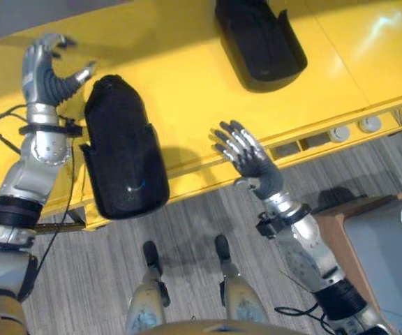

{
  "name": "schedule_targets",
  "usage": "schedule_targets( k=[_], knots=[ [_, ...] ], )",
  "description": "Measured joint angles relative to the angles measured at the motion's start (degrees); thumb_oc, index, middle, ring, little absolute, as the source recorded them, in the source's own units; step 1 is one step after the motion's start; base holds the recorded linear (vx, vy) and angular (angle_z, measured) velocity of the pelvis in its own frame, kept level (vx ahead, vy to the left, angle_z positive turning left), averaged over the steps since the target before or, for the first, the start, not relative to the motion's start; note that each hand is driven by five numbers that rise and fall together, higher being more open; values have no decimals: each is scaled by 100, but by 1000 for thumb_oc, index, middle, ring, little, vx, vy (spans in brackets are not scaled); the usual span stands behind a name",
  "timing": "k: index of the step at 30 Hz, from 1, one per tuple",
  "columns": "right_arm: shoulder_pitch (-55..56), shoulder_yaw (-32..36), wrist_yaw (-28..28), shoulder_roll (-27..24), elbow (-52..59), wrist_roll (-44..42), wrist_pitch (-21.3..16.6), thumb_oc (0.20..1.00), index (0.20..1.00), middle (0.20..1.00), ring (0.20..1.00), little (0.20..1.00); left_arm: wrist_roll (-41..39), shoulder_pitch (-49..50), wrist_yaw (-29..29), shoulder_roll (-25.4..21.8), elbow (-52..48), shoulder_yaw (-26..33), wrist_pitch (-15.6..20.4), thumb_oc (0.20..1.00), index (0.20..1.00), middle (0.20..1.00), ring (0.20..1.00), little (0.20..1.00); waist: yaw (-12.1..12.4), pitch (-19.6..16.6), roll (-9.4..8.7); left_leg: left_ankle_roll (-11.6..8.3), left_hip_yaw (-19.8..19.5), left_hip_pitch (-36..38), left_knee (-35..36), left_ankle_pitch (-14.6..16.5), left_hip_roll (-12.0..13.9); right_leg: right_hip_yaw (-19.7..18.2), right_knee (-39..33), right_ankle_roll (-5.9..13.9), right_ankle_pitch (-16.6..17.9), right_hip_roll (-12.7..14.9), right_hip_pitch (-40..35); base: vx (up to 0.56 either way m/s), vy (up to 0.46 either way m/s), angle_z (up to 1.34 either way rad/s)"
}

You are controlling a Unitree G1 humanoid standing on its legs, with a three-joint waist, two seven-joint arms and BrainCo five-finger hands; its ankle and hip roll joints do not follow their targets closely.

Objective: Move parts from the plastic box to the shelf.

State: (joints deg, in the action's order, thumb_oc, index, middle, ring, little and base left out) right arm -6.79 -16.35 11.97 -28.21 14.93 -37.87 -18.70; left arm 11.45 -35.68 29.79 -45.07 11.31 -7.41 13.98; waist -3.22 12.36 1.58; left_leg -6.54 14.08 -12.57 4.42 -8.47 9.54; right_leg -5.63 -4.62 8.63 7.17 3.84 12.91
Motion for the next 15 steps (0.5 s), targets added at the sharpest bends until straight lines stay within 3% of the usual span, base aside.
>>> schedule_targets(
  k=[5, 6, 7, 10, 15],
  knots=[
    [311, 213, 16, -260, 223, 109, -41, 1000, 1000, 1000, 1000, 1000, 0, 440, -103, 78, -740, 340, 241, 1000, 1000, 1000, 1000, 1000, -19, -44, -76, -33, 7, 301, 0, 103, 2, -6, 1, 5, -62, 3, -287, 15, 44, -3],
    [653, 367, 57, -444, 456, 451, -37, 865, 865, 865, 865, 865, 4, 825, -281, 142, -1152, 519, 378, 1000, 1000, 1000, 1000, 1000, -33, -178, -219, -31, 38, 423, 0, 123, 2, -34, 1, 6, -82, 9, -381, -22, 21, -9],
    [701, 362, 61, -440, 465, 499, -38, 200, 200, 200, 200, 200, 4, 874, -305, 145, -1200, 521, 396, 1000, 1000, 1000, 1000, 1000, -34, -215, -281, -30, 49, 461, 0, 125, 4, -50, 1, 6, -82, 7, -404, -40, 28, -12],
    [992, 262, 290, -294, 463, 541, 10, 200, 200, 200, 200, 200, -9, 1360, -543, 379, -1568, 575, 469, 1000, 1000, 1000, 1000, 1000, -19, -379, -504, -24, 172, 629, -1, 163, -5, -175, 52, 16, -102, 6, -483, -65, 27, -13],
    [1422, -192, 714, -249, 408, 182, 281, 200, 200, 200, 200, 200, -66, 1815, -792, 678, -1798, 624, 652, 1000, 1000, 1000, 1000, 1000, 4, -469, -658, -27, 172, 651, -42, 206, -4, -180, 196, 30, -221, 15, -460, -50, 20, -3]
  ],
)
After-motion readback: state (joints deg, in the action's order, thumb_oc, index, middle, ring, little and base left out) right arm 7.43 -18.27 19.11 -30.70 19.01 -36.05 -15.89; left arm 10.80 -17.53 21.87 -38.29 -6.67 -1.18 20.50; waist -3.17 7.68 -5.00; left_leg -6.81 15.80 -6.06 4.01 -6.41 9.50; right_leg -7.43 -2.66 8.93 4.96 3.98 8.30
